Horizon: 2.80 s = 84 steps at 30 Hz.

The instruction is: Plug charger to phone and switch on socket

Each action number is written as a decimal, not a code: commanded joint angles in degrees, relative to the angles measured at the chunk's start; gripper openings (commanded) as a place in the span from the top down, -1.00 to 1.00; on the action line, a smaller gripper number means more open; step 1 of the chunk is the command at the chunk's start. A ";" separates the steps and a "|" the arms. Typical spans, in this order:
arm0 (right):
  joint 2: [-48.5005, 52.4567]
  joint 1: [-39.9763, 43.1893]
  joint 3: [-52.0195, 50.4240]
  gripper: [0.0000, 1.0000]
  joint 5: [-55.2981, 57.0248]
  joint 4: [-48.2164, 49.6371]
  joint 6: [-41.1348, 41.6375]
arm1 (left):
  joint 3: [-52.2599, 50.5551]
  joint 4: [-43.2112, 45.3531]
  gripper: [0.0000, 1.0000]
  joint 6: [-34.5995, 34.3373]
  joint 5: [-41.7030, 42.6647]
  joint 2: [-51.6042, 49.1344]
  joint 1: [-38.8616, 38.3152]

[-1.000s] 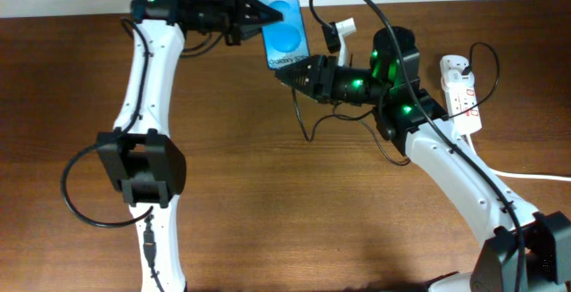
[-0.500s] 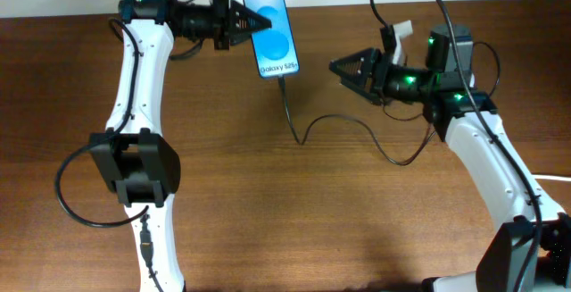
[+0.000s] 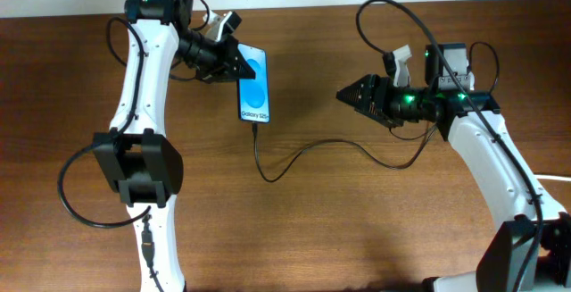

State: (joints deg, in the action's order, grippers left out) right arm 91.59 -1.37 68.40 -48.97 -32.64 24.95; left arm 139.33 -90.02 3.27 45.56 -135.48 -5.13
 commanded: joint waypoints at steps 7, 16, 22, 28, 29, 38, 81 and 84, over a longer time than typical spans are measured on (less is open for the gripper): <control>0.28 0.15 0.48 -0.75 3.19 -2.75 -3.74 | -13.64 6.36 1.00 1.55 -2.34 0.44 -0.02; 0.28 0.15 0.48 -0.75 4.92 -4.13 -3.72 | -27.93 21.33 1.00 -3.78 -2.34 0.44 -0.02; 0.28 0.15 0.48 -0.75 4.90 -5.09 -3.72 | -32.81 27.67 1.00 -5.42 -2.36 0.44 0.00; 0.28 0.15 0.48 -0.75 4.92 -5.11 -3.72 | -33.55 28.30 0.96 -5.42 -5.11 0.44 -0.02; 0.28 0.15 0.48 -0.75 4.92 -5.11 -3.72 | -33.55 28.30 0.94 -5.42 -5.14 0.44 -0.02; 0.28 0.15 0.48 -0.75 4.92 -5.11 -3.74 | -33.55 28.26 0.05 -5.42 -6.08 0.44 -0.02; -2.95 22.23 37.79 -0.64 23.54 -38.80 -17.22 | -25.46 26.45 -0.99 -6.64 -38.14 31.12 0.04; -2.93 31.82 38.95 -0.70 23.58 -38.69 -17.22 | -25.49 25.92 -0.99 -6.64 -38.12 31.36 0.02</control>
State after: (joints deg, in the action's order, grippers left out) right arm 89.60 20.84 105.23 -28.32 -71.00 8.58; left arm 113.95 -63.61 -3.92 8.19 -103.70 -5.43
